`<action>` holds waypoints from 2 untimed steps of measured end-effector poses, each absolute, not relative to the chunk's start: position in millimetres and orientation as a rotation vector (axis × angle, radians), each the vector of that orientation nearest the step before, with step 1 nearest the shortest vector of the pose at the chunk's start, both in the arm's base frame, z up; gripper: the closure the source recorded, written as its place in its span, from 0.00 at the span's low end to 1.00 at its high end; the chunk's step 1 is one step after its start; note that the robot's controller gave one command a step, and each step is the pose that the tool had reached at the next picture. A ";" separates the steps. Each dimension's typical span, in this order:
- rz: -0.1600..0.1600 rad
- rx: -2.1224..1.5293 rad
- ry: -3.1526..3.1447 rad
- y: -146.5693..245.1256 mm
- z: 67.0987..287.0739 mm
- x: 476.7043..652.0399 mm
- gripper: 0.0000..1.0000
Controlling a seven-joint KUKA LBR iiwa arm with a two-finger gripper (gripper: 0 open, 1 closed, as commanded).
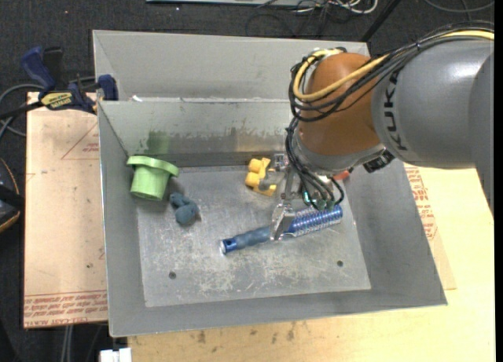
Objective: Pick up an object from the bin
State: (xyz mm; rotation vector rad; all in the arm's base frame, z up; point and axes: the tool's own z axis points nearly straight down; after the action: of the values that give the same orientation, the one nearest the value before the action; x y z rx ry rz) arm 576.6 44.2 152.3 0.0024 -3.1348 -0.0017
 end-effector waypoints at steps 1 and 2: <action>-0.009 0.421 -3.121 -27.2 75.8 573.4 0.00; -0.004 0.397 -3.121 -1.6 101.6 561.2 0.00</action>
Offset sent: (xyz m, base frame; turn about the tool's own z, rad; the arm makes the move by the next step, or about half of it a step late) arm -0.0071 -0.0747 -0.0823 -0.2690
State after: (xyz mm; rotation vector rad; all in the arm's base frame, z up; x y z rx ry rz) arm 561.2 -1.6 101.6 0.3971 -3.1207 -0.0038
